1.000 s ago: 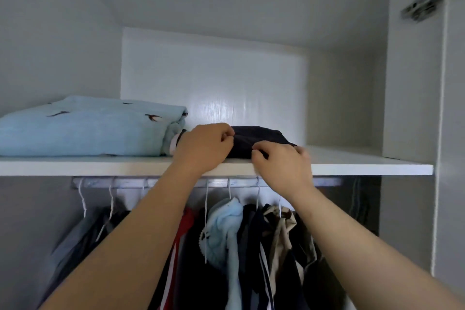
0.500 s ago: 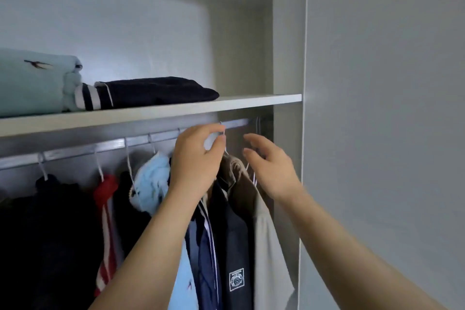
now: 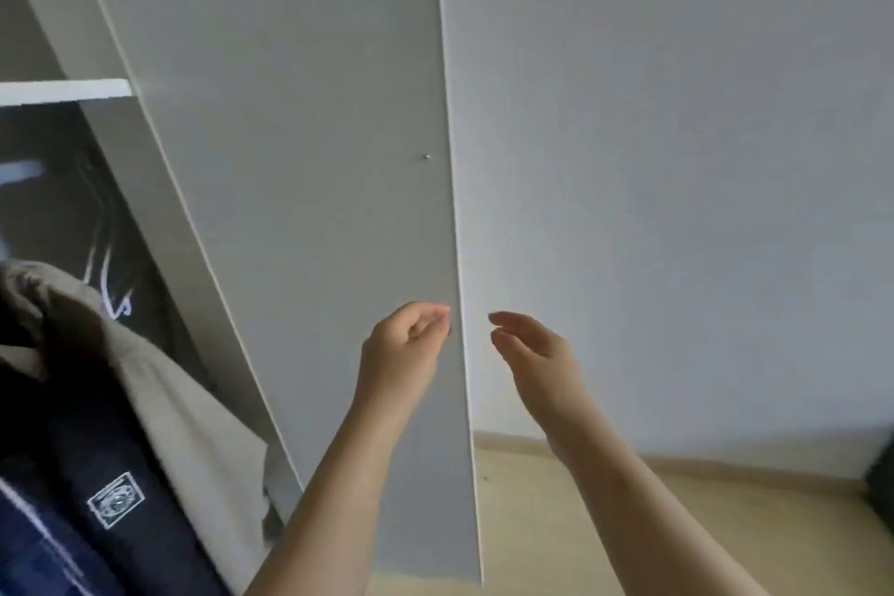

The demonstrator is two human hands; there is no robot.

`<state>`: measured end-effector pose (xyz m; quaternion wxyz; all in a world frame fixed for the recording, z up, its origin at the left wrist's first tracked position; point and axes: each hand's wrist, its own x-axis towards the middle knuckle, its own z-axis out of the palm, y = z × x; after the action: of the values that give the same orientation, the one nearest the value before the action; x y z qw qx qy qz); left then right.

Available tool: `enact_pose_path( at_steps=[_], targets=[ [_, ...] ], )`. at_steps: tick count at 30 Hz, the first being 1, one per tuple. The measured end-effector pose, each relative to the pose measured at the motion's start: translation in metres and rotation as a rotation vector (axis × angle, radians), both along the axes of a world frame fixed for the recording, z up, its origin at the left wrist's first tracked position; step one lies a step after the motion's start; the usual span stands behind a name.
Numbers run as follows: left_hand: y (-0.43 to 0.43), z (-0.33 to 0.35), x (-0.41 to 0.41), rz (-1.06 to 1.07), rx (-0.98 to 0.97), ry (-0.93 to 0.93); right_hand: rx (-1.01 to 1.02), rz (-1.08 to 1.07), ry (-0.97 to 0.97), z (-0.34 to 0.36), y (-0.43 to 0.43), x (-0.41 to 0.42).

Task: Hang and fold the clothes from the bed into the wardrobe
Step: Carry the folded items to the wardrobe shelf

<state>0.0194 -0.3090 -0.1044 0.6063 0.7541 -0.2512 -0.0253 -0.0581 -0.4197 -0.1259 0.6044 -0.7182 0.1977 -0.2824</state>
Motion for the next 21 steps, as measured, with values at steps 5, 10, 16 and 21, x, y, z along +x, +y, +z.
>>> enact_pose_path(
  at_steps=[5, 10, 16, 21],
  targets=[
    [-0.11, -0.044, -0.121, -0.263, 0.049, 0.19, 0.092, -0.258, 0.115, -0.051, -0.091, -0.146],
    [-0.206, -0.086, -0.25, -0.51, 0.103, 0.327, 0.147, -0.517, 0.183, -0.087, -0.157, -0.296],
    [-0.291, -0.121, -0.408, -0.827, 0.25, 0.385, 0.265, -0.826, 0.217, -0.126, -0.197, -0.471],
    [-0.336, -0.142, -0.503, -1.002, 0.386, 0.404, 0.401, -1.05, 0.178, -0.147, -0.205, -0.572]
  ],
)
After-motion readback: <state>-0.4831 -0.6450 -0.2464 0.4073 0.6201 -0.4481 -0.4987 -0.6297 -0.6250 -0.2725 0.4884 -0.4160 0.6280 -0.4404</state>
